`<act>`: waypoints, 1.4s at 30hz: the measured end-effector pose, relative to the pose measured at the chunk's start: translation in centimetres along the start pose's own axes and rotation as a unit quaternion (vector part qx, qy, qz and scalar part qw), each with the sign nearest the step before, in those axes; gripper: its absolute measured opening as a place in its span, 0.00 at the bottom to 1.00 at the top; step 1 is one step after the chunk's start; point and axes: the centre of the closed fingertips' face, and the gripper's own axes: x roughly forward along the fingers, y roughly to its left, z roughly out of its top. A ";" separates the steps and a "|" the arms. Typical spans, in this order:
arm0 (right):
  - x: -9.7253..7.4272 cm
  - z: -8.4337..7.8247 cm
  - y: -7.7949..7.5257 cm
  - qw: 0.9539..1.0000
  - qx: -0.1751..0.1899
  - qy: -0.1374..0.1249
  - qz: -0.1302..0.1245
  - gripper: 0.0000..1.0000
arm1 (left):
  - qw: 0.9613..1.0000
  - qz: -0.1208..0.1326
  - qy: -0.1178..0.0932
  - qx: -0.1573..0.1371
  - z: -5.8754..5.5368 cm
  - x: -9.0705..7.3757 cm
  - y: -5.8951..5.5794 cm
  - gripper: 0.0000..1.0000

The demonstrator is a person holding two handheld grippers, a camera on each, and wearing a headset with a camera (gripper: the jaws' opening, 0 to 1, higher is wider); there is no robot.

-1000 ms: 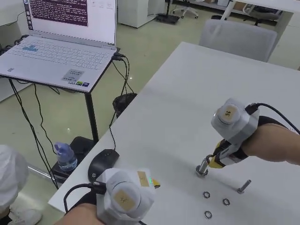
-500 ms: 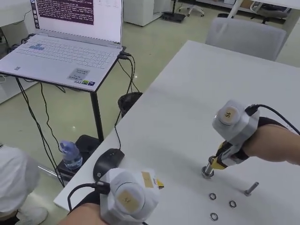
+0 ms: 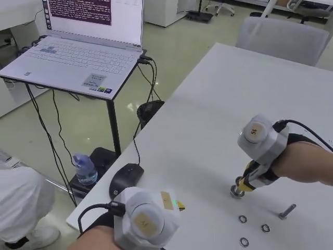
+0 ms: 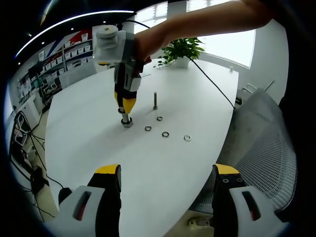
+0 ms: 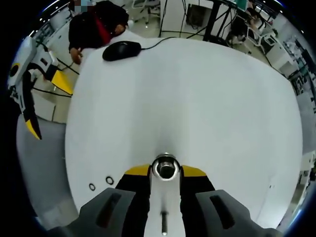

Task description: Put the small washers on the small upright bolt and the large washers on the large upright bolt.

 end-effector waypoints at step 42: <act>3.0 -1.2 0.1 1.000 -0.021 0.022 0.003 0.24 | 1.000 -0.007 0.001 -0.001 0.4 0.5 -0.8 0.73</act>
